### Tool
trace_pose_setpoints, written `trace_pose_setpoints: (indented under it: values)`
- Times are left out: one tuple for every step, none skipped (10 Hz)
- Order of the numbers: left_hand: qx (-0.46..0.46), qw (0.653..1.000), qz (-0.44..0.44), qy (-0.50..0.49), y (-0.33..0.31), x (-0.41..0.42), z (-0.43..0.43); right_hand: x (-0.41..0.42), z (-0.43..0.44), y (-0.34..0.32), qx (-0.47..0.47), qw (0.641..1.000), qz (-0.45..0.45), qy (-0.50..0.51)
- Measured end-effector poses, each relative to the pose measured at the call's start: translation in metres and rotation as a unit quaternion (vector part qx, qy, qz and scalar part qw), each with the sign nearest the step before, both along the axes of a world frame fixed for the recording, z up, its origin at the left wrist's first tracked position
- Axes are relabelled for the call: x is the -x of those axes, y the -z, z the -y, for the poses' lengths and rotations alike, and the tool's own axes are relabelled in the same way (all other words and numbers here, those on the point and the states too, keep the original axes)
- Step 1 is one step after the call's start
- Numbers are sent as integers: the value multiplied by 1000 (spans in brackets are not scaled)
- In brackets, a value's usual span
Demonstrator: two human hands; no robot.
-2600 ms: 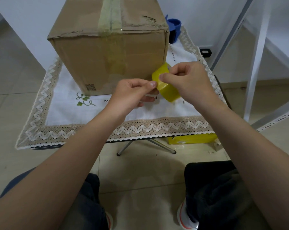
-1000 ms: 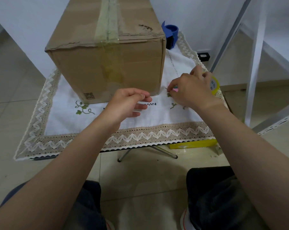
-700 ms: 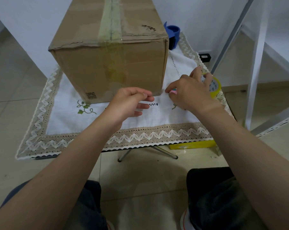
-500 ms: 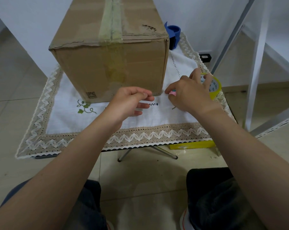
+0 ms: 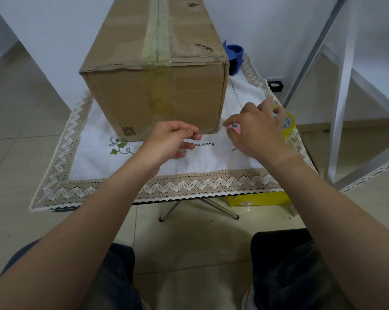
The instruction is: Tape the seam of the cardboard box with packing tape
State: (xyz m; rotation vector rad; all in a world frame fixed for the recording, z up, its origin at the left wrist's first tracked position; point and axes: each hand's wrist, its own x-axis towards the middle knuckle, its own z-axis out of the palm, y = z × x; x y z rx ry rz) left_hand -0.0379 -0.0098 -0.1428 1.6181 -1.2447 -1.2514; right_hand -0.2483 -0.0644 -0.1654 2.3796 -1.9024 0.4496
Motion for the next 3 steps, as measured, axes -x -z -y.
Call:
trace_pose_setpoints:
  values:
    - [17,1000,11,-6,-7,-12,-11,6,-10,-3,7,999,37,-26]
    - [57,998,-3,-18,-30,-28,-28,9,-23,-24,-1,991,130,-43]
    - [144,989,13,-41,-76,-49,-51,21,-47,-72,12,958,272,-94]
